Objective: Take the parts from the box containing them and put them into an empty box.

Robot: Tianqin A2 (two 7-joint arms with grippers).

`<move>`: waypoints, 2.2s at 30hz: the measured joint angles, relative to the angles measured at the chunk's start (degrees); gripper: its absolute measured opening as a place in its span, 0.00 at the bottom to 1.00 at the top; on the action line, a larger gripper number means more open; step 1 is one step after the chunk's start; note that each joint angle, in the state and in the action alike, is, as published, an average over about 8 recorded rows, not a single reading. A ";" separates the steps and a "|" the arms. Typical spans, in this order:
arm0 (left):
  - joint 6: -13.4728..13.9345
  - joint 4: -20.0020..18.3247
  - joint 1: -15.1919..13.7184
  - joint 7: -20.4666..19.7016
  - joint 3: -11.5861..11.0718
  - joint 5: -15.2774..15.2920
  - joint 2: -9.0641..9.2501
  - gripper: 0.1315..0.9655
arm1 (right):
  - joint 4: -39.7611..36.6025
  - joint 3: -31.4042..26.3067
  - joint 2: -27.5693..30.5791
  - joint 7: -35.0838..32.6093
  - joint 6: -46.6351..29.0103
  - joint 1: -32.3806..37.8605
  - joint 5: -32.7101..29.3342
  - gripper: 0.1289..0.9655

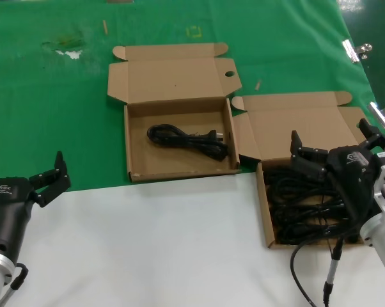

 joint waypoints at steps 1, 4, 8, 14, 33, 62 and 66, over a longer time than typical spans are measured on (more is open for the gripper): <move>0.00 0.00 0.00 0.00 0.00 0.00 0.00 1.00 | 0.00 0.00 0.00 0.00 0.00 0.00 0.00 1.00; 0.00 0.00 0.00 0.00 0.00 0.00 0.00 1.00 | 0.00 0.00 0.00 0.00 0.00 0.00 0.00 1.00; 0.00 0.00 0.00 0.00 0.00 0.00 0.00 1.00 | 0.00 0.00 0.00 0.00 0.00 0.00 0.00 1.00; 0.00 0.00 0.00 0.00 0.00 0.00 0.00 1.00 | 0.00 0.00 0.00 0.00 0.00 0.00 0.00 1.00; 0.00 0.00 0.00 0.00 0.00 0.00 0.00 1.00 | 0.00 0.00 0.00 0.00 0.00 0.00 0.00 1.00; 0.00 0.00 0.00 0.00 0.00 0.00 0.00 1.00 | 0.00 0.00 0.00 0.00 0.00 0.00 0.00 1.00; 0.00 0.00 0.00 0.00 0.00 0.00 0.00 1.00 | 0.00 0.00 0.00 0.00 0.00 0.00 0.00 1.00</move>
